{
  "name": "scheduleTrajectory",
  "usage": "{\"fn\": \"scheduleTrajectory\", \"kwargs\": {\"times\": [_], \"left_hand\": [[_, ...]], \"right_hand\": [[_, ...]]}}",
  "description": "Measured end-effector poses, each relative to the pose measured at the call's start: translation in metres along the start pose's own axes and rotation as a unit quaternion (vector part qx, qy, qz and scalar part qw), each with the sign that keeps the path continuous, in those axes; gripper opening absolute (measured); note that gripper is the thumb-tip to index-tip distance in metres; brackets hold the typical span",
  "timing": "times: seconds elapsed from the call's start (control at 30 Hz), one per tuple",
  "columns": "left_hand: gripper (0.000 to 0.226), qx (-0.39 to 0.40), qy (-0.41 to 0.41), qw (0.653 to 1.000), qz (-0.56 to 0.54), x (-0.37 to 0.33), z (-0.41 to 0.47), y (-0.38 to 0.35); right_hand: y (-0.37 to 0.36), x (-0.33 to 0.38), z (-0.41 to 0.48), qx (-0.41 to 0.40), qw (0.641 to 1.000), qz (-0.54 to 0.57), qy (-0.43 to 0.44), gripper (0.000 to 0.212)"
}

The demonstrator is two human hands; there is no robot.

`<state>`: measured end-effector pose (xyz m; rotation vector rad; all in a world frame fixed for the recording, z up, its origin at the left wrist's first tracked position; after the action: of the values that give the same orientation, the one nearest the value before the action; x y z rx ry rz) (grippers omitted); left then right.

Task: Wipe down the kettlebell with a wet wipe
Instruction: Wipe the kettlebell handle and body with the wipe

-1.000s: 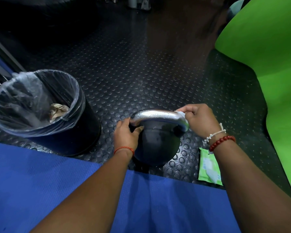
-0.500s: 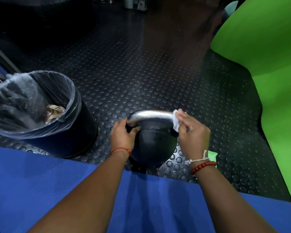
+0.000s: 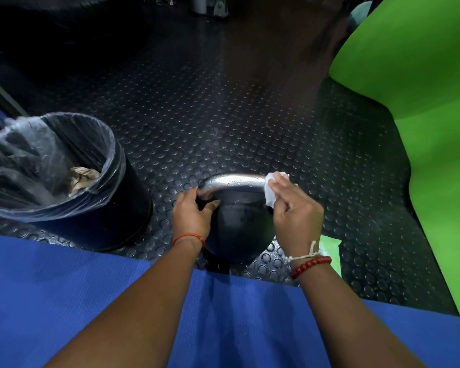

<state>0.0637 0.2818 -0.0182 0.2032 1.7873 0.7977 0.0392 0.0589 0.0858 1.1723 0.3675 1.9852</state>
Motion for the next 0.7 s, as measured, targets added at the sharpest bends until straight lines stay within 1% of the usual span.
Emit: {"fn": "scheduleTrajectory", "kwargs": {"times": [0.1, 0.13, 0.23, 0.27, 0.33, 0.37, 0.4, 0.47, 0.5, 0.6, 0.63, 0.7], "left_hand": [[0.023, 0.0, -0.005, 1.0, 0.0, -0.002, -0.001, 0.001], [0.023, 0.0, -0.006, 1.0, 0.0, -0.002, -0.001, 0.0], [0.023, -0.002, -0.006, 1.0, -0.003, -0.002, 0.0, 0.0], [0.023, -0.002, -0.005, 1.0, -0.004, -0.002, 0.0, -0.001], [0.022, -0.002, -0.006, 1.0, -0.002, -0.002, -0.001, 0.0], [0.022, -0.001, -0.006, 1.0, 0.001, -0.002, -0.002, 0.0], [0.022, -0.002, -0.007, 1.0, 0.002, -0.002, -0.002, -0.001], [0.022, -0.006, -0.008, 1.0, 0.005, -0.001, -0.002, 0.0], [0.022, -0.008, -0.008, 1.0, 0.005, -0.001, -0.001, 0.0], [0.022, -0.007, -0.004, 1.0, 0.003, -0.001, -0.002, 0.0], [0.022, -0.008, -0.005, 1.0, 0.003, -0.001, -0.002, 0.0], [0.023, -0.012, -0.011, 1.0, 0.004, -0.002, -0.002, 0.0]], "right_hand": [[0.004, -0.024, 0.005, -0.037, 0.995, 0.021, -0.094, 0.027], [0.003, -0.021, 0.005, -0.04, 0.995, 0.019, -0.087, 0.027], [0.003, -0.005, -0.002, -0.031, 1.0, 0.0, -0.004, 0.028], [0.004, -0.011, -0.001, -0.033, 0.999, 0.002, -0.016, 0.028], [0.007, -0.027, 0.004, -0.047, 0.995, 0.021, -0.082, 0.028], [0.007, -0.027, 0.005, -0.051, 0.994, 0.022, -0.093, 0.028], [0.005, -0.019, 0.004, -0.045, 0.996, 0.014, -0.075, 0.028], [0.001, 0.0, -0.001, -0.024, 1.0, -0.004, -0.009, 0.03], [0.001, 0.0, -0.001, -0.017, 1.0, -0.004, -0.001, 0.031], [0.002, -0.026, 0.012, -0.009, 0.994, 0.01, -0.108, 0.03], [0.002, -0.027, 0.013, -0.002, 0.993, 0.013, -0.121, 0.03], [-0.003, -0.013, 0.012, 0.032, 0.996, 0.013, -0.087, 0.029]]}}
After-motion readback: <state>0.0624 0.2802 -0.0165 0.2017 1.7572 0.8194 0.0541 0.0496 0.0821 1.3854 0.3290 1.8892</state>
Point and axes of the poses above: each hand's wrist, its own z-axis towards the middle knuckle, its own y-axis out of the back of the hand, x = y × z, the point moved 9 cm from there along z, towards the middle knuckle, and after that the axes turned 4 degrees about y, right-handed, at the moved point
